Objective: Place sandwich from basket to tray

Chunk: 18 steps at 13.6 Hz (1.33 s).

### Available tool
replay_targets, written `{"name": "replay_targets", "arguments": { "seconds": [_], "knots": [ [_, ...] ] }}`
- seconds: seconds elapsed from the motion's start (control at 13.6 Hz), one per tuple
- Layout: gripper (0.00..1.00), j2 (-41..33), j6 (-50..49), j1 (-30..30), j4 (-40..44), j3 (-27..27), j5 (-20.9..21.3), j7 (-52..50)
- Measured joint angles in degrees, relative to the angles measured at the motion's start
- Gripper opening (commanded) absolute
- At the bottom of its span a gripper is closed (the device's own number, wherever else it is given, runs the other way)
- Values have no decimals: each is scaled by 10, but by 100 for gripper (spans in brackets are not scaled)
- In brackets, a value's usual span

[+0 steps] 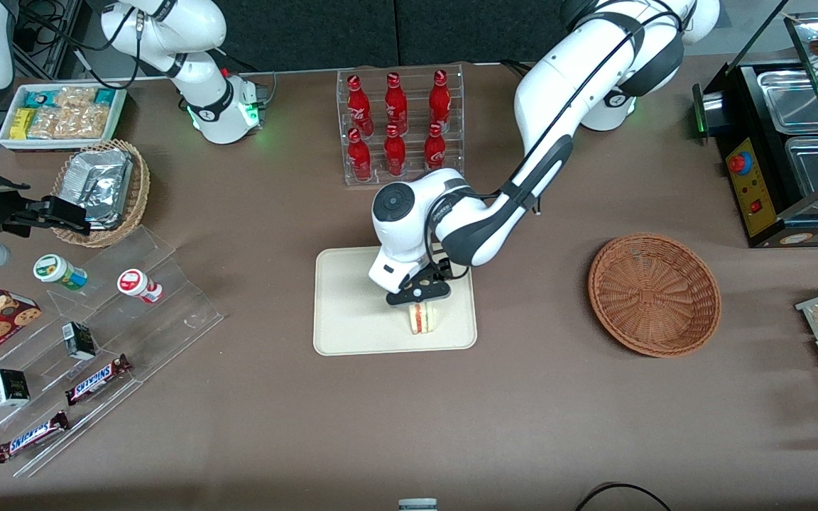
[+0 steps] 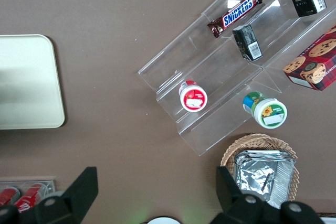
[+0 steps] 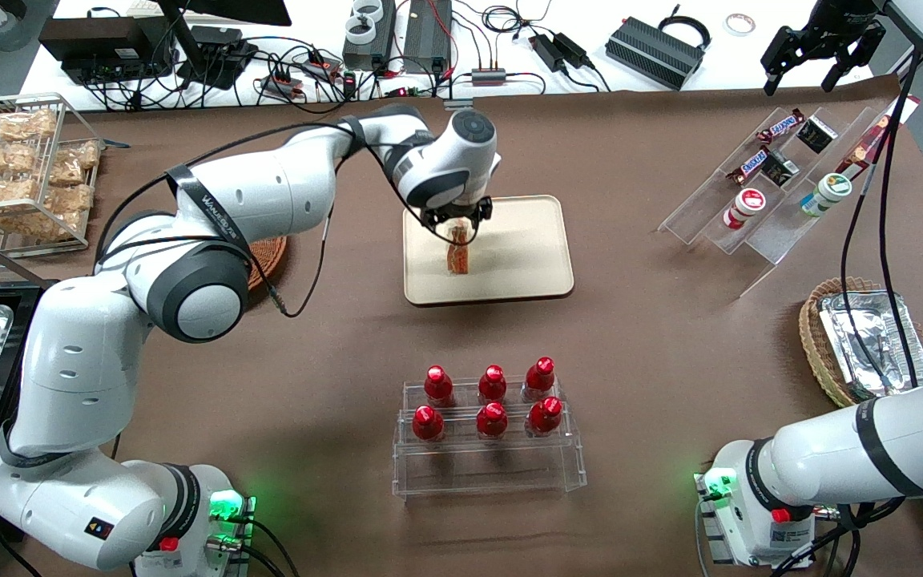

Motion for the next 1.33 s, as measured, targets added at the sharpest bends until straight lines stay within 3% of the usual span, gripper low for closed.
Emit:
{"name": "replay_targets", "arguments": {
  "seconds": [0.3,0.52,0.66,1.33],
  "knots": [
    [99,-46,-109,18,78,3,-42,-2],
    [99,-121,-148,80,92,5,-101,2],
    [99,-170,-195,121,92,5,-115,21],
    [99,-297,-364,275,89,8,-162,297]
  ]
}}
